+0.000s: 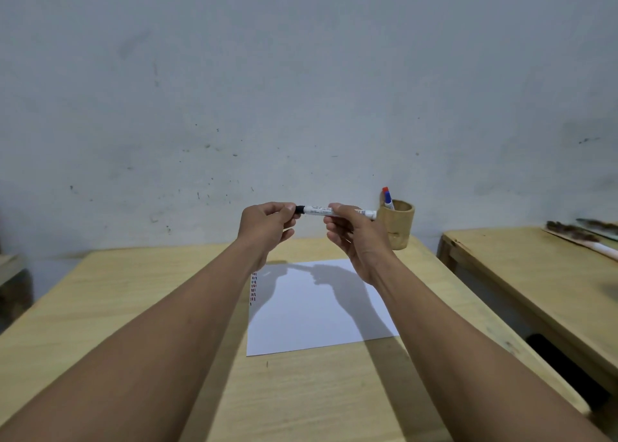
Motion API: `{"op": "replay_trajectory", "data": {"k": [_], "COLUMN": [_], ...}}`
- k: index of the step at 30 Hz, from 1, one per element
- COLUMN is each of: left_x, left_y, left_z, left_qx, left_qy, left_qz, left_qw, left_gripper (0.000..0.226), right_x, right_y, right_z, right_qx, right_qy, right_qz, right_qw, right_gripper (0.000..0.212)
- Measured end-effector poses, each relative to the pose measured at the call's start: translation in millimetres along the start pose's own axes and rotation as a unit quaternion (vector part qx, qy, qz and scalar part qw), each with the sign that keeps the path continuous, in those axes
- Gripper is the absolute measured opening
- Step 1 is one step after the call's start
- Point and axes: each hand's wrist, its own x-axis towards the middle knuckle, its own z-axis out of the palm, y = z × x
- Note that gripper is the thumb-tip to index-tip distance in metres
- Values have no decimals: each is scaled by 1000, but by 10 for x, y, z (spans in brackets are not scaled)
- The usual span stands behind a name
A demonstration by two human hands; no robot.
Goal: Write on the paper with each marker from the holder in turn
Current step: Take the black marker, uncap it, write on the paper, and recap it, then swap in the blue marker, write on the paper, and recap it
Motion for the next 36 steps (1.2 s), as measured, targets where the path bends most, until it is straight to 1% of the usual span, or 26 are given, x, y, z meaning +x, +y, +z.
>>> {"op": "replay_trajectory", "data": {"k": [3, 5, 9, 12, 14, 16, 18, 21, 24, 27, 31, 34, 36], "left_x": [-12, -8, 9, 38, 63, 101, 140, 238, 332, 393, 559, 687, 773], "left_y": [29, 57, 106, 131, 157, 183, 199, 92, -116, -345, -665, -841, -924], "left_z": [32, 34, 41, 116, 230, 389, 578, 867, 1090, 1316, 1646, 1849, 1956], "left_qx": [6, 7, 27, 72, 91, 107, 116, 128, 208, 280, 317, 335, 342], "left_qy": [-2, 2, 3, 1, -8, -23, -39, -43, -43, -72, -113, -128, -133], "left_qz": [26, 34, 53, 83, 99, 118, 128, 115, 119, 113, 100, 87, 82], "left_qw": [1000, 999, 998, 994, 991, 987, 984, 984, 970, 951, 936, 929, 927], "left_gripper": [7, 6, 8, 9, 9, 11, 20, 32, 36, 44, 66, 88, 98], "right_x": [3, 0, 39, 88, 110, 142, 187, 351, 543, 773, 1104, 1311, 1432], "right_y": [0, 0, -51, -164, -239, -318, -414, -579, -787, -961, -1057, -1075, -1064], "right_z": [-18, -59, -186, -282, -341, -410, -502, -717, -905, -1067, -1225, -1295, -1312], "right_qx": [22, -9, -148, -291, -342, -383, -417, -421, -444, -479, -518, -522, -526], "right_qy": [1, -16, -44, -72, -90, -90, -76, -18, 34, 74, 109, 125, 131], "right_qz": [0, 10, 7, -23, -42, -63, -84, -108, -143, -160, -164, -171, -172], "right_qw": [1000, 1000, 988, 954, 934, 917, 902, 900, 884, 860, 832, 826, 823], "right_gripper": [9, 12, 15, 10, 4, 6, 11, 15, 11, 10, 13, 8, 11]}}
